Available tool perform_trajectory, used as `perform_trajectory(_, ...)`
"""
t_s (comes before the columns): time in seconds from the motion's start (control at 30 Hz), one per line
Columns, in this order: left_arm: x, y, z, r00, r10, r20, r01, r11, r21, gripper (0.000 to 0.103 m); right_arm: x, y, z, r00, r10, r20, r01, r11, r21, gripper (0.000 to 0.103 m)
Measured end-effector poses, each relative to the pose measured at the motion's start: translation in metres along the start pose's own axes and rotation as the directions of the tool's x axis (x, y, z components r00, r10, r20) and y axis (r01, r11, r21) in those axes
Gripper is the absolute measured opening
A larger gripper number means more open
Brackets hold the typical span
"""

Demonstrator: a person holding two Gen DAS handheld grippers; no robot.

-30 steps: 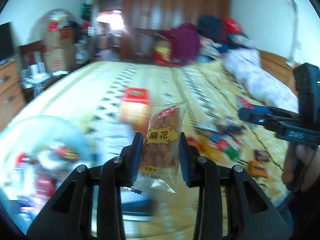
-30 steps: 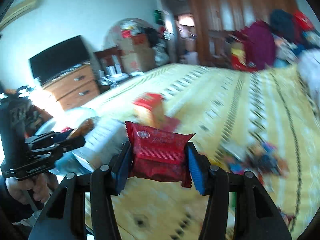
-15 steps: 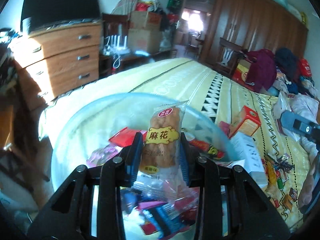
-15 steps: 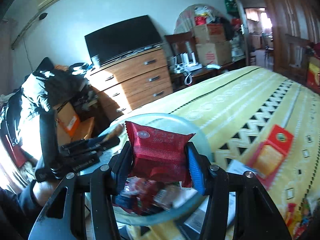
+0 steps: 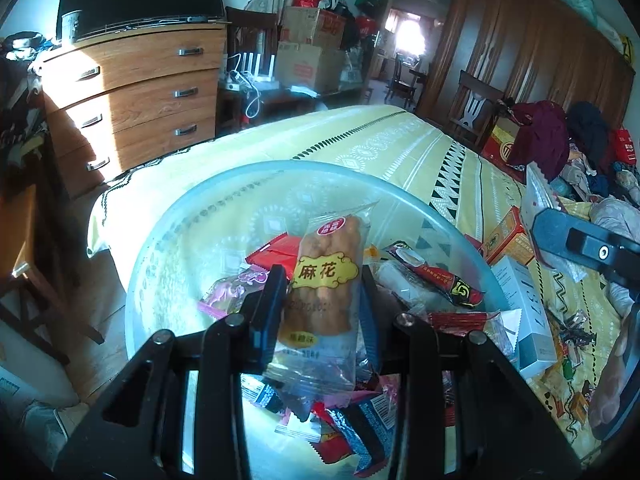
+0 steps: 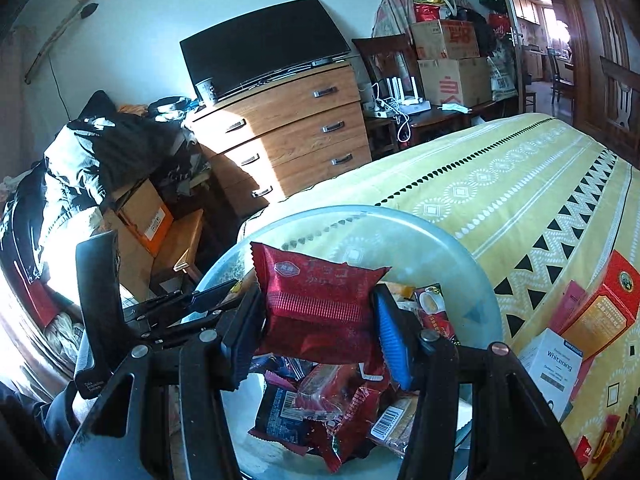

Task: Organize snacks
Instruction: 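Lower the dough-stick packet into the bowl while the right tool drops the red packet, then move both open tools back toward the snacks on the bed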

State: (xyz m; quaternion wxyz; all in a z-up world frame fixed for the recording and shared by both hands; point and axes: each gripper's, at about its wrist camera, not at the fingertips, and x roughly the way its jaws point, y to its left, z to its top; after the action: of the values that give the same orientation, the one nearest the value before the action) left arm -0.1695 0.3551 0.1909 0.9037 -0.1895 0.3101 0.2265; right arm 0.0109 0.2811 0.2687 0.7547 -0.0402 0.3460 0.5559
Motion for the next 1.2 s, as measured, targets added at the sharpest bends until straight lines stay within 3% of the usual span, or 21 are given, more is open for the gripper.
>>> perform_trajectory(0.13, 0.002, 0.001, 0.001, 1.000, 0.005, -0.005, -0.005, 1.000, 0.002, 0.039, 0.003, 0.000, 0.000, 1.000, 0.002, -0.009, -0.002, 1.000, 0.002, 0.066)
perform_trajectory(0.43, -0.002, 0.001, 0.001, 0.999, 0.027, 0.017, -0.027, 1.000, -0.015, 0.083, -0.002, 0.000, -0.008, 1.000, 0.011, -0.002, -0.011, 1.000, 0.018, 0.077)
perform_trajectory(0.47, -0.002, -0.001, 0.001, 0.999, 0.031, 0.022, -0.031, 0.999, -0.018, 0.085, -0.004, -0.003, -0.009, 1.000, 0.011, -0.003, -0.010, 1.000, 0.025, 0.083)
perform_trajectory(0.67, -0.007, -0.013, 0.001, 0.999, 0.035, 0.025, -0.035, 0.999, -0.007, 0.088, -0.016, -0.012, -0.014, 1.000, -0.029, 0.002, 0.029, 0.999, 0.044, 0.094)
perform_trajectory(0.77, -0.017, -0.021, 0.000, 0.998, 0.018, 0.061, -0.019, 1.000, 0.010, 0.088, -0.039, -0.014, -0.018, 0.995, -0.058, 0.076, 0.055, 0.997, 0.051, 0.094)
perform_trajectory(0.83, -0.025, -0.032, -0.002, 0.996, -0.009, 0.090, 0.006, 0.999, 0.033, 0.088, -0.066, -0.006, -0.029, 0.977, -0.130, 0.167, 0.129, 0.991, 0.018, 0.094)
perform_trajectory(0.93, -0.035, -0.057, -0.006, 0.990, -0.082, 0.119, 0.070, 0.993, 0.096, 0.088, -0.116, 0.007, -0.067, 0.906, -0.297, 0.303, 0.310, 0.951, 0.003, 0.103)
perform_trajectory(0.97, -0.039, -0.070, -0.008, 0.986, -0.116, 0.123, 0.101, 0.987, 0.125, 0.088, -0.129, 0.004, -0.090, 0.877, -0.373, 0.303, 0.384, 0.923, 0.025, 0.103)
perform_trajectory(1.0, -0.045, -0.090, -0.013, 0.977, -0.171, 0.127, 0.148, 0.973, 0.175, 0.088, -0.134, -0.001, -0.105, 0.869, -0.411, 0.275, 0.417, 0.908, 0.039, 0.103)
perform_trajectory(1.07, -0.056, -0.121, -0.022, 0.959, -0.257, 0.122, 0.221, 0.943, 0.250, 0.088, -0.143, -0.026, -0.154, 0.875, -0.462, 0.145, 0.450, 0.886, 0.112, 0.103)
perform_trajectory(1.13, -0.067, -0.163, -0.038, 0.928, -0.365, 0.075, 0.320, 0.884, 0.341, 0.088, -0.157, -0.048, -0.197, 0.880, -0.470, 0.069, 0.450, 0.871, 0.199, 0.103)
perform_trajectory(1.2, -0.071, -0.207, -0.057, 0.893, -0.449, -0.009, 0.412, 0.810, 0.417, 0.088, -0.179, -0.070, -0.247, 0.864, -0.504, -0.012, 0.485, 0.825, 0.290, 0.103)
